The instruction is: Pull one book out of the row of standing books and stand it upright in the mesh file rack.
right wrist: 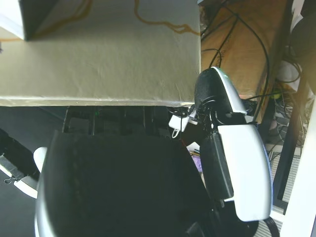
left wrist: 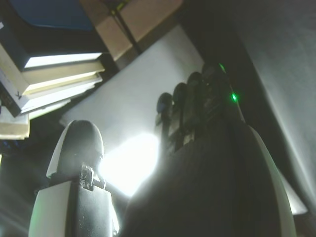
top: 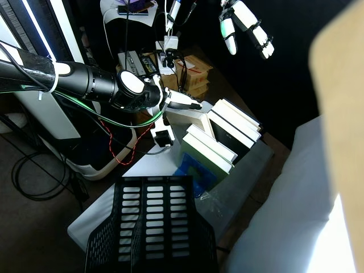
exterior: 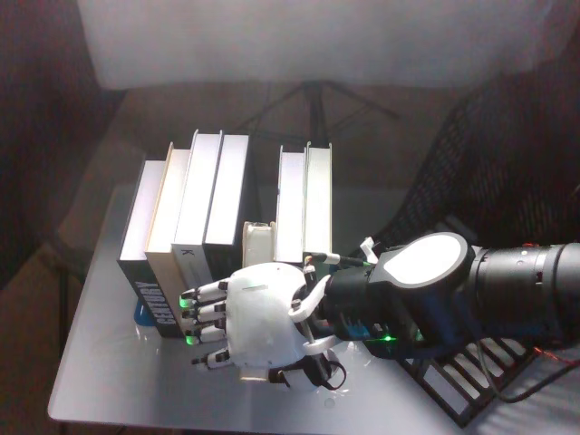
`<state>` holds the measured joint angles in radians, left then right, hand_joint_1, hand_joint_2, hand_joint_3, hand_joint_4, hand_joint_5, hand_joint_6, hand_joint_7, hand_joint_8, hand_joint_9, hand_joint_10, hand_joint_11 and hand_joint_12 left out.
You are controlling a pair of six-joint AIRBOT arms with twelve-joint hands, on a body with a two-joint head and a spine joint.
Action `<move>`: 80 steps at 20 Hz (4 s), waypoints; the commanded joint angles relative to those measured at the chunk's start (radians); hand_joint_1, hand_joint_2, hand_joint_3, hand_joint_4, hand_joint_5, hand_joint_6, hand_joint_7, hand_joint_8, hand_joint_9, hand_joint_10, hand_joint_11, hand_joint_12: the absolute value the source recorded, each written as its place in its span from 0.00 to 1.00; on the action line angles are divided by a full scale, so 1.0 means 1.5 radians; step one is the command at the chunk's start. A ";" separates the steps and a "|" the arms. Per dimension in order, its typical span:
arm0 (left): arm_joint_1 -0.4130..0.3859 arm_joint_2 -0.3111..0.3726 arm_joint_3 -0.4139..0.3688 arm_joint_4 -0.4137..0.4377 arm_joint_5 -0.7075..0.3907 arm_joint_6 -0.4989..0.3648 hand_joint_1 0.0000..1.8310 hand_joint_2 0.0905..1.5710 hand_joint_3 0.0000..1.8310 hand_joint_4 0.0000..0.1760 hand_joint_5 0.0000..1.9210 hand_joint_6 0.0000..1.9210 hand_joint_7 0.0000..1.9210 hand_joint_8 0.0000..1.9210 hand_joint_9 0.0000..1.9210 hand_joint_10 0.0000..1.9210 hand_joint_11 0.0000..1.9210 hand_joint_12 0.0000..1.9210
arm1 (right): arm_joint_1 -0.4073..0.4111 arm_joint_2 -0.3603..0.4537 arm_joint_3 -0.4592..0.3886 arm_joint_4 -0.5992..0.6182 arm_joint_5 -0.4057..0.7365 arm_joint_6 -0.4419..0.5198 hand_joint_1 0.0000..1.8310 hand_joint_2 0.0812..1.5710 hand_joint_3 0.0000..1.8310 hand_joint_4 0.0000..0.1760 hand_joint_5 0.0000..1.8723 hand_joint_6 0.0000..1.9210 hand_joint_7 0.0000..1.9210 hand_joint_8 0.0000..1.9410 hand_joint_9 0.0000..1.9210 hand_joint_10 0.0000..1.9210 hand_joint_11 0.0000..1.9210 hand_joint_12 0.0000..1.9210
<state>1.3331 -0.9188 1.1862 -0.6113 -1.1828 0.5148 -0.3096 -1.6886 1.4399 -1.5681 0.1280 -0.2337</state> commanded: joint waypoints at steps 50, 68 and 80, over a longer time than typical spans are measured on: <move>-0.042 -0.014 0.044 0.043 -0.042 -0.024 0.25 0.83 0.00 0.00 0.03 0.00 0.00 0.00 0.00 0.00 0.00 0.16 | -0.027 0.033 0.012 0.002 0.001 0.025 0.13 0.91 0.00 0.22 0.16 0.00 0.06 0.00 0.01 0.00 0.00 0.00; -0.186 -0.032 0.103 0.191 0.060 -0.026 0.26 0.83 0.00 0.14 0.00 0.00 0.00 0.00 0.00 0.00 0.00 0.00 | 0.002 0.115 -0.001 0.051 0.057 0.044 0.46 0.60 0.00 0.14 0.00 0.00 0.00 0.00 0.00 0.00 0.00 0.00; -0.187 -0.038 0.105 0.183 0.045 -0.027 0.29 0.82 0.00 0.09 0.01 0.00 0.00 0.00 0.00 0.00 0.00 0.00 | 0.044 0.122 0.006 0.064 0.110 0.094 0.45 0.60 0.00 0.20 0.00 0.00 0.00 0.00 0.00 0.00 0.00 0.00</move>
<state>1.0607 -0.9768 1.3357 -0.3149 -0.9874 0.4767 -0.2512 -1.5223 1.4456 -1.5002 0.2794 -0.0967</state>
